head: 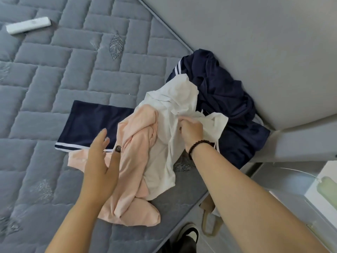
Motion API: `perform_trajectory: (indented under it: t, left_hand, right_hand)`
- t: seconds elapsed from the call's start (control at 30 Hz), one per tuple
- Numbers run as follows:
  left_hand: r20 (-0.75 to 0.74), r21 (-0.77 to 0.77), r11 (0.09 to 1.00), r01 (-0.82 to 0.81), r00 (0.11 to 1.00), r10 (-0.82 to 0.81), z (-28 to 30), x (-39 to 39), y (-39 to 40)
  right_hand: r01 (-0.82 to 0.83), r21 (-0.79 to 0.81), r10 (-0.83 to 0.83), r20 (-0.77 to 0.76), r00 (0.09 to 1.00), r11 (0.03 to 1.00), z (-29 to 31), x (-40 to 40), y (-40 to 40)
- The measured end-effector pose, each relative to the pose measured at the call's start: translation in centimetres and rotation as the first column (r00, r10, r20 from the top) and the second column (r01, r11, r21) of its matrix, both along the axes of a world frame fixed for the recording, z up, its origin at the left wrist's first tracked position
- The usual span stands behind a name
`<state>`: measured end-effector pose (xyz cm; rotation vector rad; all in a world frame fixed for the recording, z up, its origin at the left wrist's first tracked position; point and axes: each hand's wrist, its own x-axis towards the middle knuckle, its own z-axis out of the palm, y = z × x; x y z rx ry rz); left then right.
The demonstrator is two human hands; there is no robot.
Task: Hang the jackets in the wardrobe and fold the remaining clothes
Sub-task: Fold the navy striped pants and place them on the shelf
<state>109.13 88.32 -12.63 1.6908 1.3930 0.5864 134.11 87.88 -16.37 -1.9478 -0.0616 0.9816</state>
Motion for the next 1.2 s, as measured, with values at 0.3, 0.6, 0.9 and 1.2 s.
perform_trajectory:
  t: [0.3, 0.6, 0.9, 1.2]
  left_hand:
    - [-0.018, -0.083, 0.963, 0.258, 0.965, -0.260, 2.4, 2.9, 1.6]
    - [0.033, 0.145, 0.985, 0.093, 0.994, -0.099, 3.9, 4.6, 3.3]
    - [-0.700, -0.163, 0.813, 0.559, 0.516, -0.495, -6.9, 9.3, 1.9]
    - [-0.853, -0.120, 0.822, 0.557, 0.366, -0.373, -11.3, 9.9, 0.4]
  right_hand:
    - [0.345, -0.385, -0.476, -0.329, 0.816, 0.856, -2.8, -2.0, -3.5]
    - [-0.936, 0.011, 0.927, 0.135, 0.351, 0.353, -1.0, -10.3, -4.5]
    - [-0.930, -0.001, 0.927, -0.088, 0.365, 0.367, -3.4, -6.5, -8.8]
    - [-0.365, -0.639, 0.649, 0.284, 0.706, 0.677, -6.4, 11.4, -6.0]
